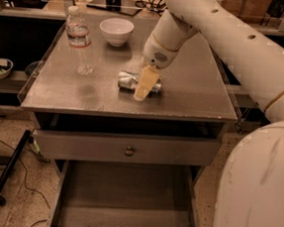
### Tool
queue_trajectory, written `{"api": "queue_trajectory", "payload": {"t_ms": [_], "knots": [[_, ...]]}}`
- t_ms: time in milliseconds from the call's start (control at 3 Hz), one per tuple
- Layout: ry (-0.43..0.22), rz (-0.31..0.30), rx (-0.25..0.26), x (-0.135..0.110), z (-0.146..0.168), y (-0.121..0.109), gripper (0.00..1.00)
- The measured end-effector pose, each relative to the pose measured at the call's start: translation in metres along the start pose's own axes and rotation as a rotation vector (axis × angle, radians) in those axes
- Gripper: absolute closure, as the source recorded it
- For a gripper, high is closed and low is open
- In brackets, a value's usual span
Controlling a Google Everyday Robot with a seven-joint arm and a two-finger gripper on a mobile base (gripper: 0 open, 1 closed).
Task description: Place redbull can into middle drawer
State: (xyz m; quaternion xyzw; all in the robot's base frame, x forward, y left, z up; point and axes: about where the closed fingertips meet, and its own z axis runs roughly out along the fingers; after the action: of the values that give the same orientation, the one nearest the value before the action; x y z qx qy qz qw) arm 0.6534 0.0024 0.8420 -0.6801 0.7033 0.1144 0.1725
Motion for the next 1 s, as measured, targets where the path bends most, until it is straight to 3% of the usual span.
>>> {"api": "queue_trajectory", "payload": {"t_ms": [333,1000], "knots": [[0.0,0.0,0.0,0.0,0.0,0.0,0.5],[0.0,0.0,0.0,0.0,0.0001,0.0,1.0]]}}
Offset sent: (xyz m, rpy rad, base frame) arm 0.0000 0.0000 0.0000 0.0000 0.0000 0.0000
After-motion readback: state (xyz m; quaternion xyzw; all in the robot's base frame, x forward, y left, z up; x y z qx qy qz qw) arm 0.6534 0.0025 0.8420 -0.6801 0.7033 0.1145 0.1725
